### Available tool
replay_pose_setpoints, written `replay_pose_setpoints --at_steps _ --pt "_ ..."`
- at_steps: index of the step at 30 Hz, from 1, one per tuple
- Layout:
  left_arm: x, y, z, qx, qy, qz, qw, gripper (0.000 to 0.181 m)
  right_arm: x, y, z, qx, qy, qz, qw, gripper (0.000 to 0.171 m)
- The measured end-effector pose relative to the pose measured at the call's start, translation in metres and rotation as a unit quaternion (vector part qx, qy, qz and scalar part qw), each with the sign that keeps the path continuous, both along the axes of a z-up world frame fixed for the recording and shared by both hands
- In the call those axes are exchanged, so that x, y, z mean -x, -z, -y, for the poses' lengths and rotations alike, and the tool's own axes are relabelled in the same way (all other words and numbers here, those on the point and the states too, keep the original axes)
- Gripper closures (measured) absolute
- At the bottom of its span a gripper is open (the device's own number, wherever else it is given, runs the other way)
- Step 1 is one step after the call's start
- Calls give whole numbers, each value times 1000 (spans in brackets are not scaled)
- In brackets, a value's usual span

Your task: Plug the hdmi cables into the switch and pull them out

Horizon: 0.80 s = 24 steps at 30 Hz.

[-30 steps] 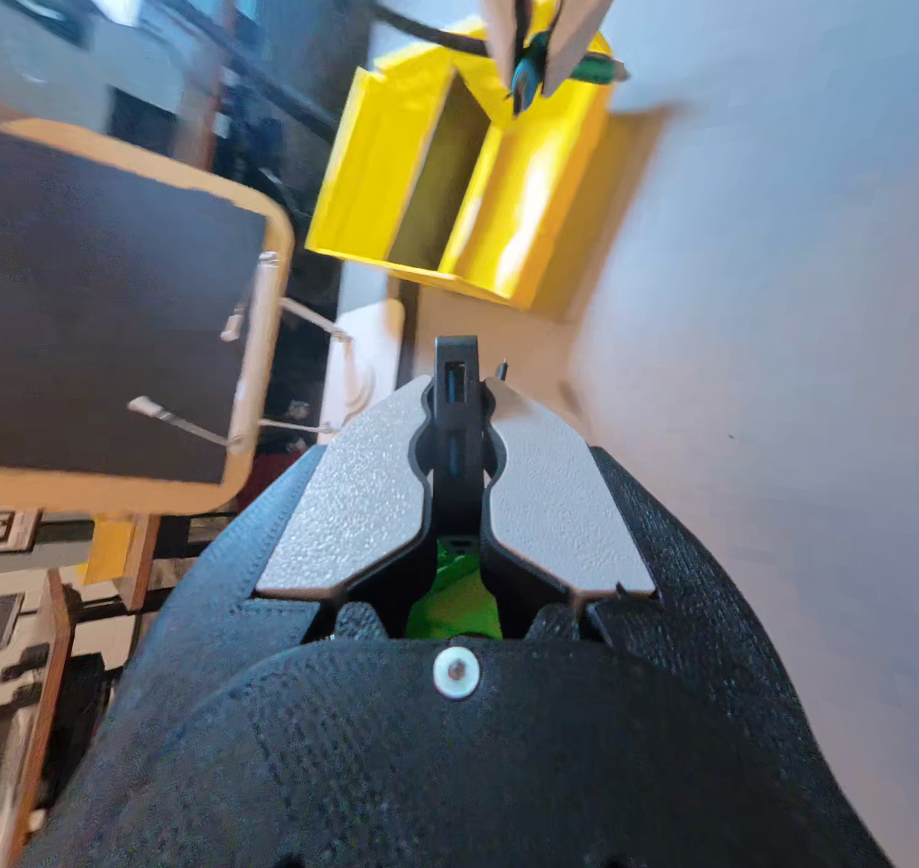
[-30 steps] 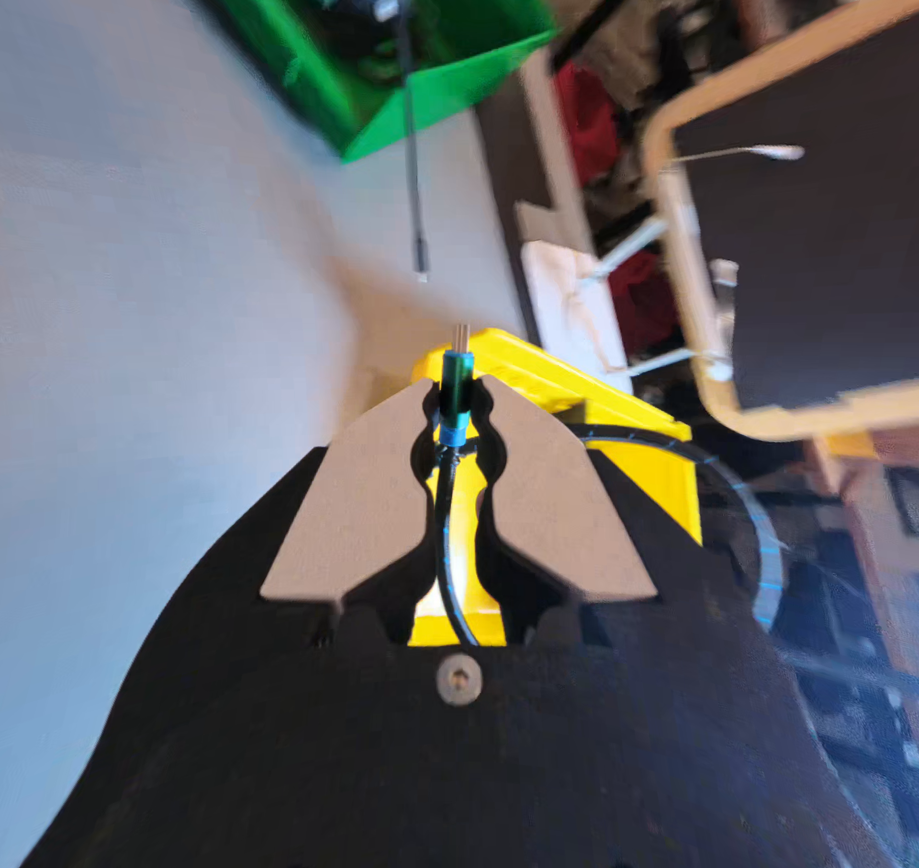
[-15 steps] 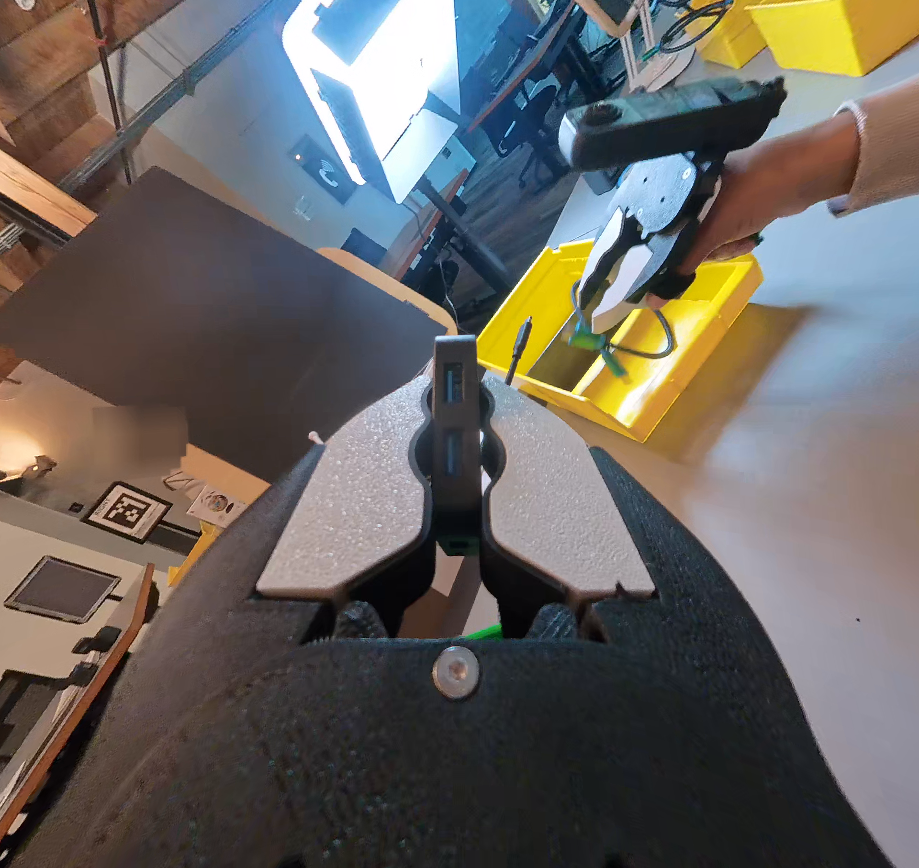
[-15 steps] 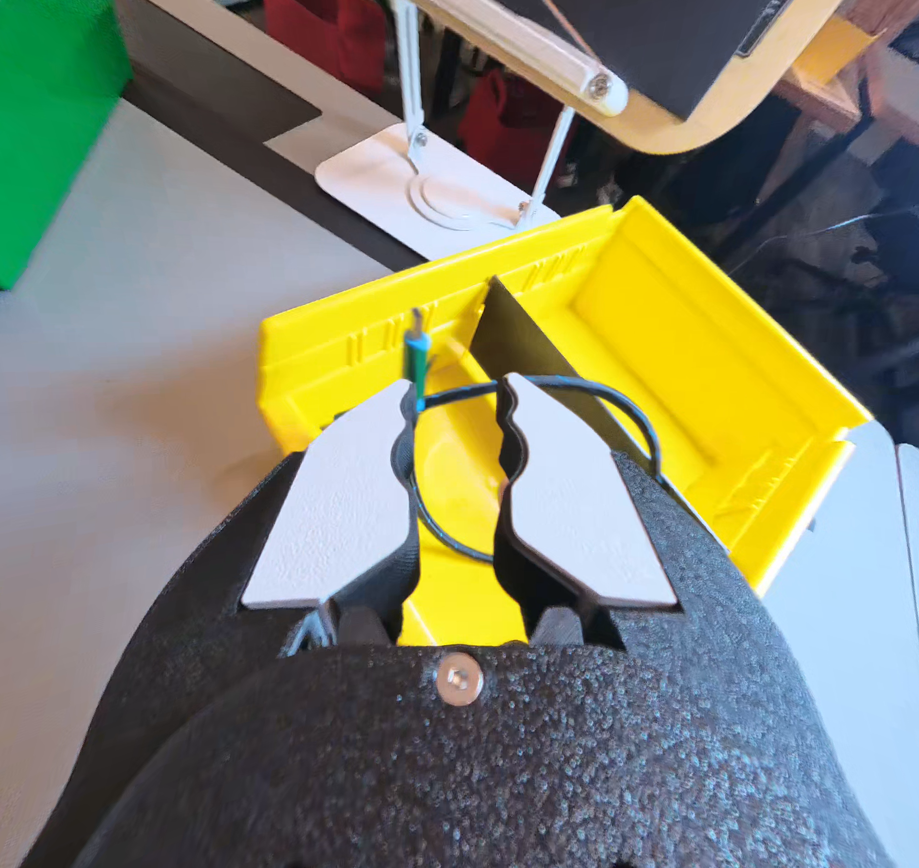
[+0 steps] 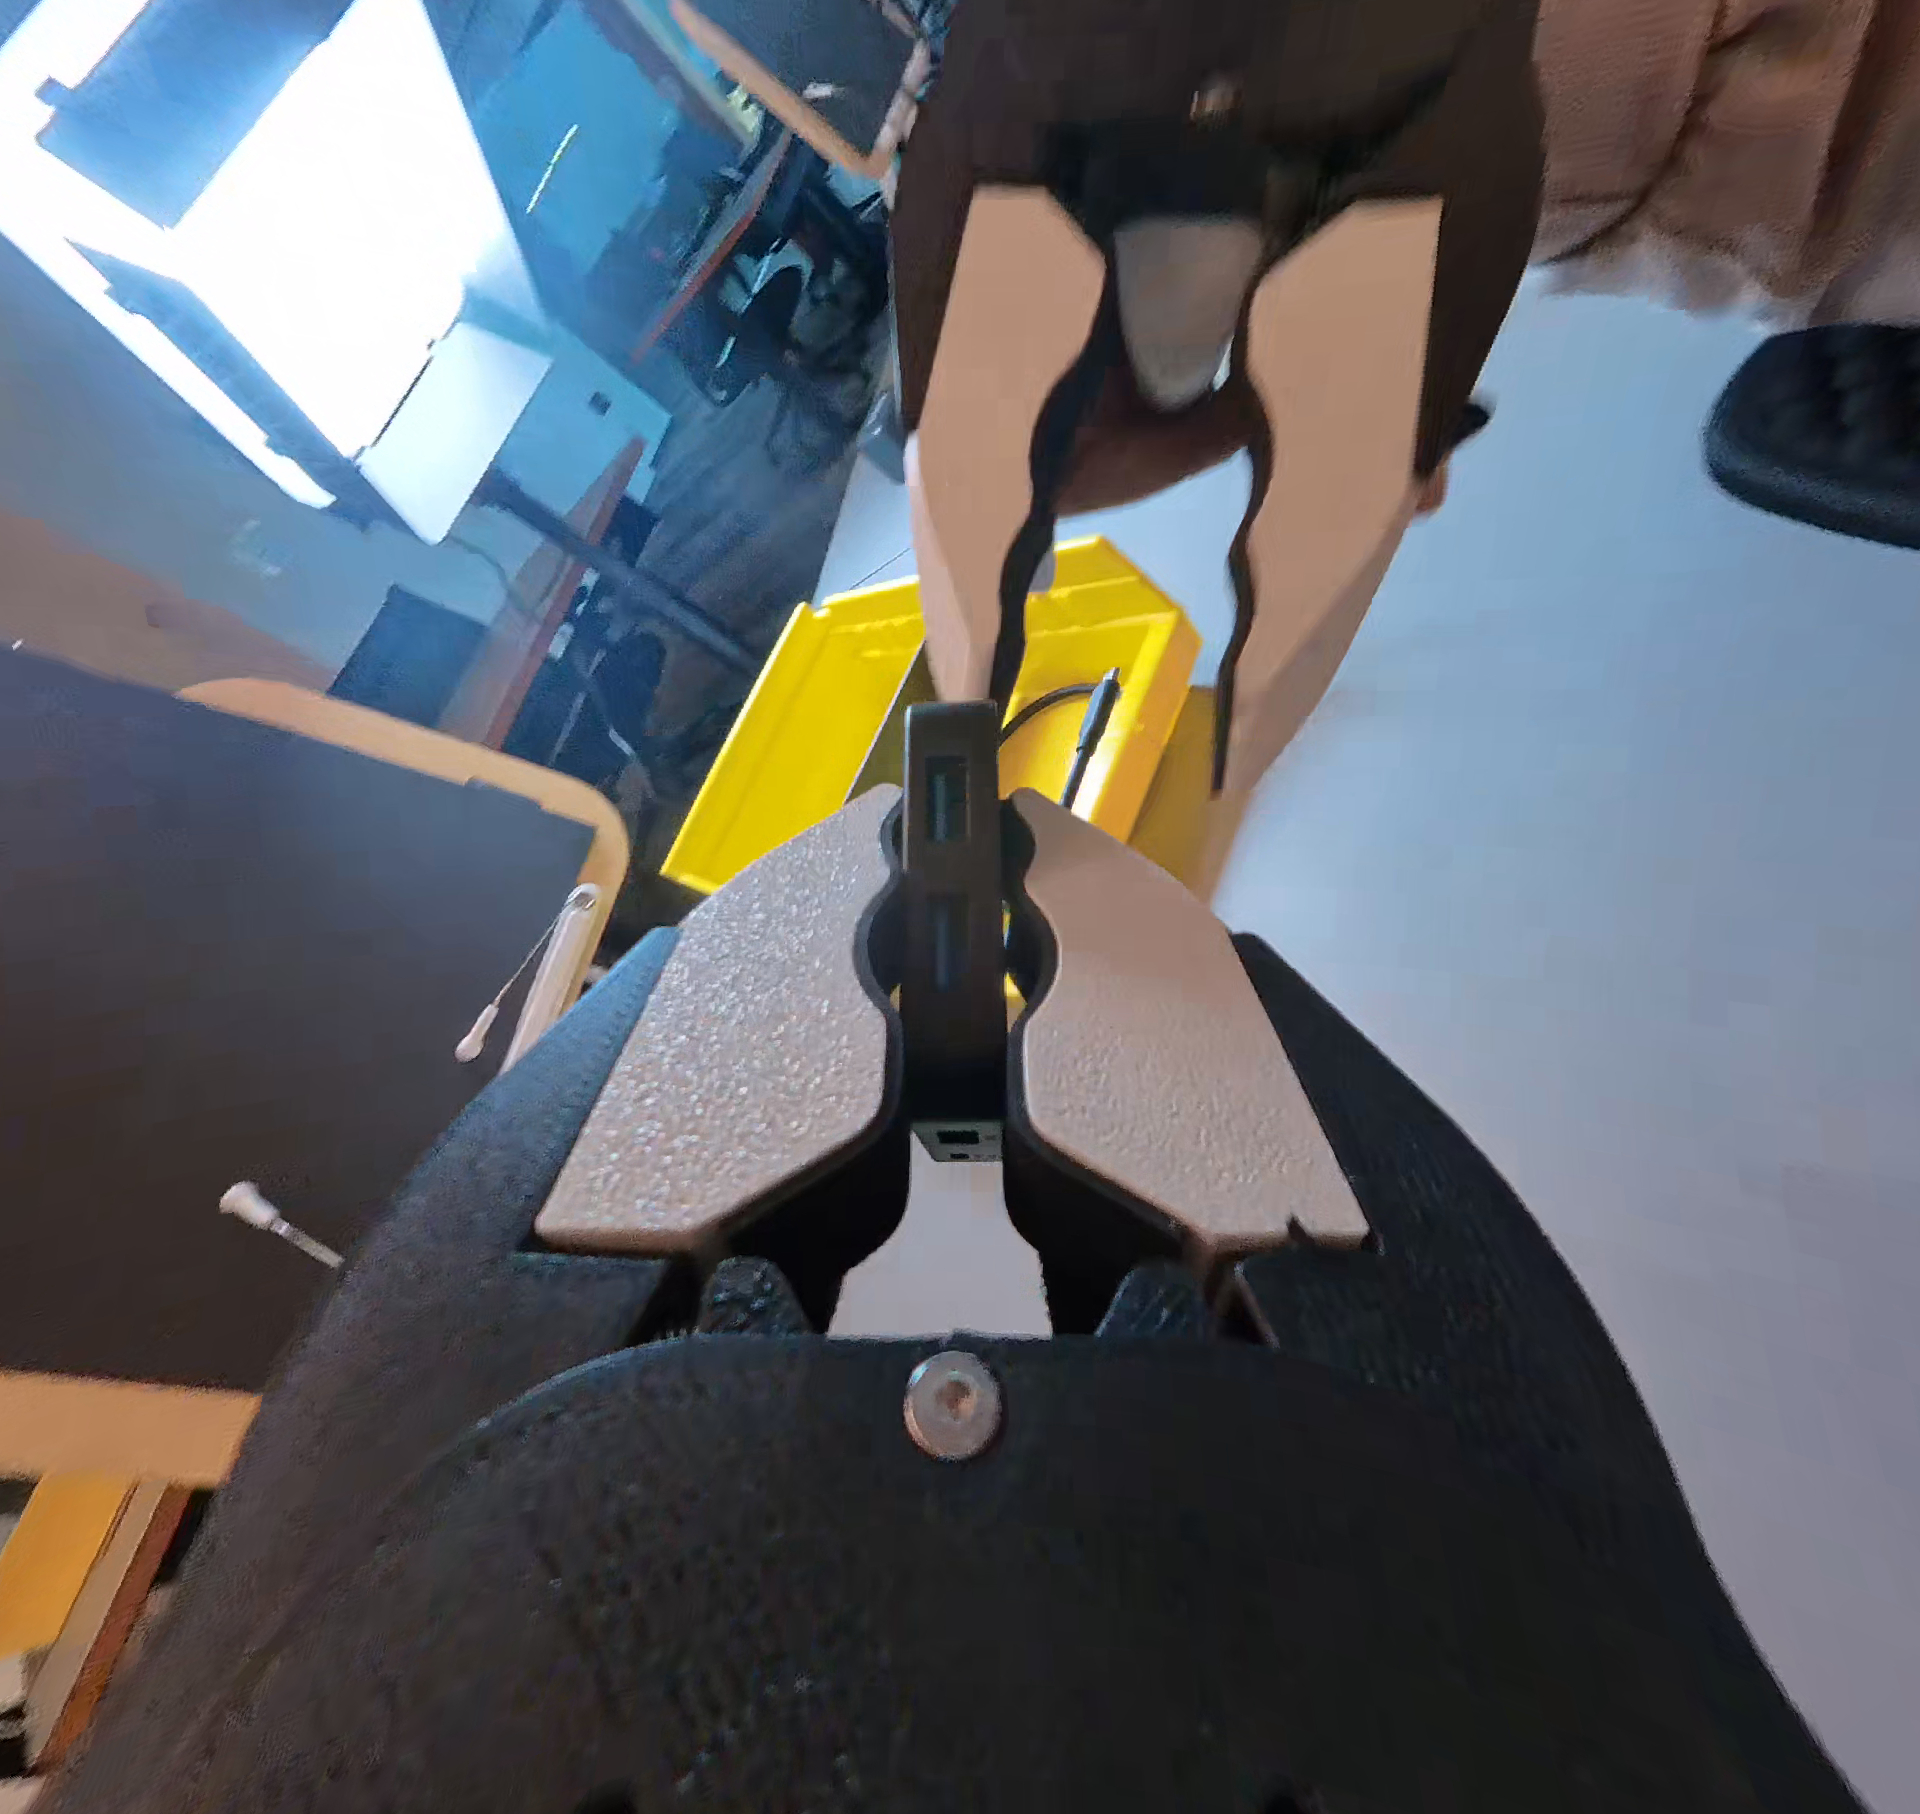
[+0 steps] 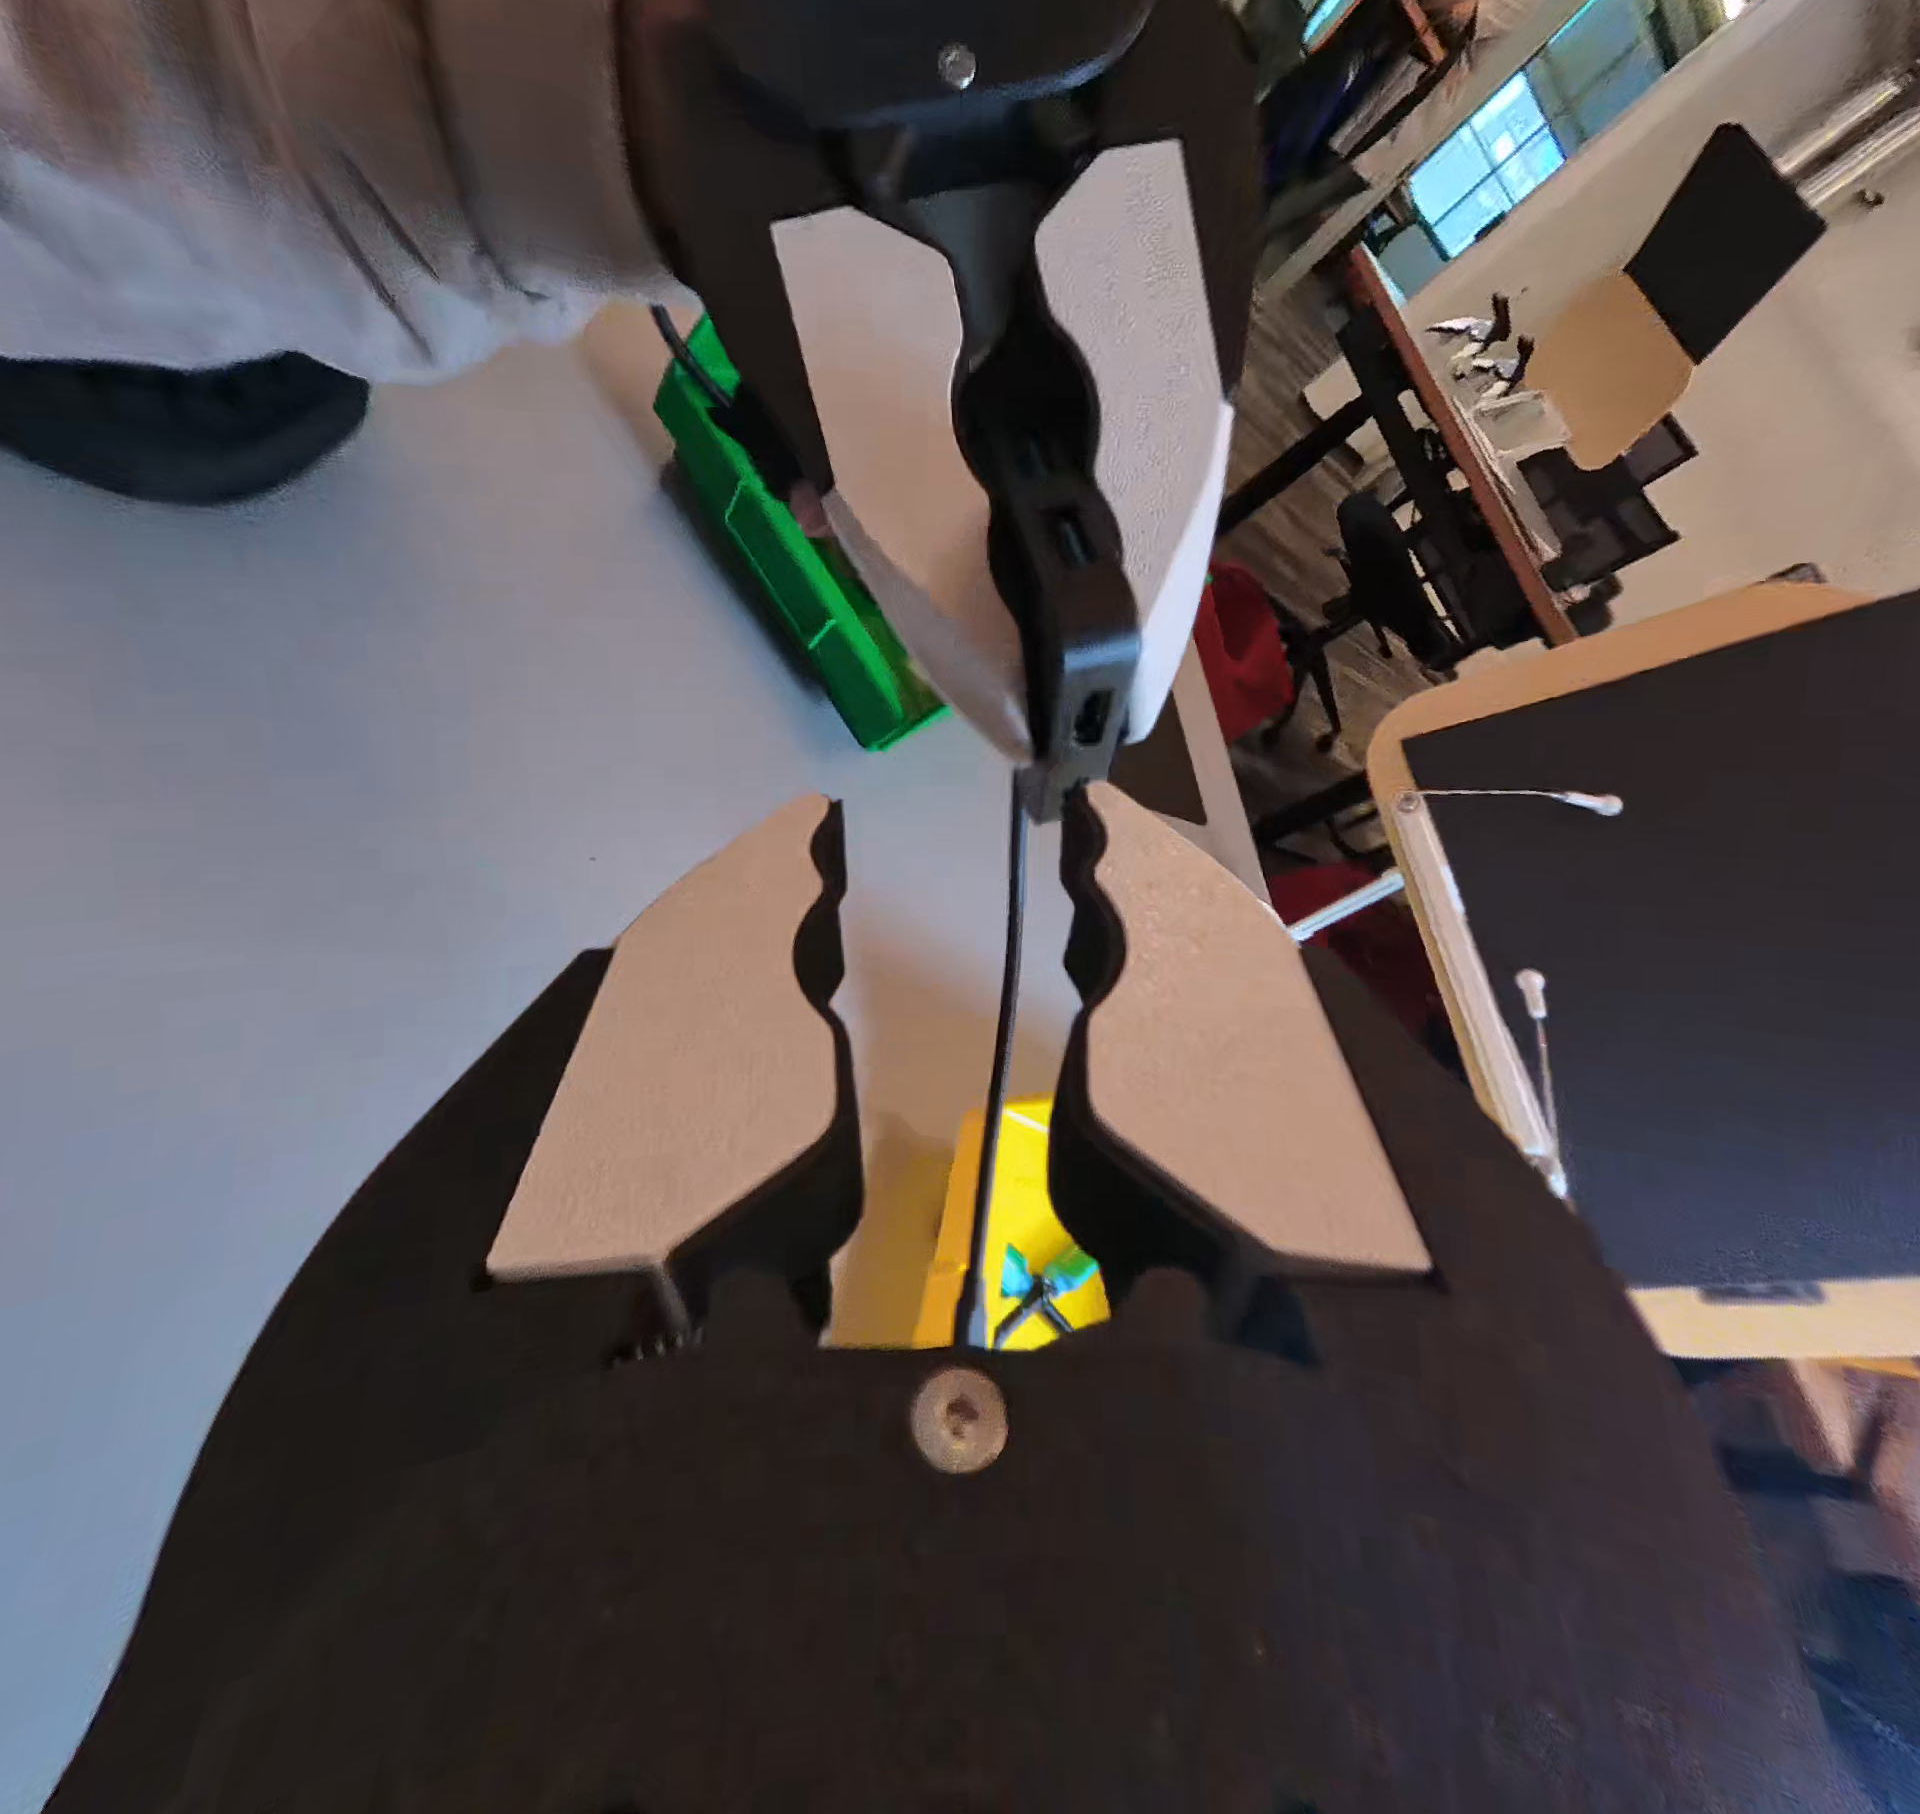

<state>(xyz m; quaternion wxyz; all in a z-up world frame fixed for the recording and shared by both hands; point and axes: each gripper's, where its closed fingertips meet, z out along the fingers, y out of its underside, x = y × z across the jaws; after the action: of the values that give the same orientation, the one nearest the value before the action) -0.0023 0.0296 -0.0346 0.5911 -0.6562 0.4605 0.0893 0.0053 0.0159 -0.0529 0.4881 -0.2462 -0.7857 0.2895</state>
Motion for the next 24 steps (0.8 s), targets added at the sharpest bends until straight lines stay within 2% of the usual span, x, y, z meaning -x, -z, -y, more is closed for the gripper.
replay_pose_setpoints --at_steps 1,4,8,11,16,19,24 --pt "-5 0 2 2 13 4 1000 167 5 2 -1 -8 8 -4 1000 134" --pt "-14 -7 9 -2 45 34 998 167 11 12 -12 -9 32 4 999 143" --pt "-30 -15 18 -5 87 65 994 167 16 16 -13 9 36 3 999 144" --pt "-39 -18 20 -13 107 82 991 167 17 12 -1 30 7 -11 999 166" --pt "-40 -25 23 -27 118 100 988 166 10 8 1 47 -12 -5 999 167" --pt "-33 -25 19 -31 109 108 988 166 9 9 -11 44 4 1 999 167" --pt "-23 -17 13 -30 75 67 994 166 5 13 -26 38 26 14 999 167"
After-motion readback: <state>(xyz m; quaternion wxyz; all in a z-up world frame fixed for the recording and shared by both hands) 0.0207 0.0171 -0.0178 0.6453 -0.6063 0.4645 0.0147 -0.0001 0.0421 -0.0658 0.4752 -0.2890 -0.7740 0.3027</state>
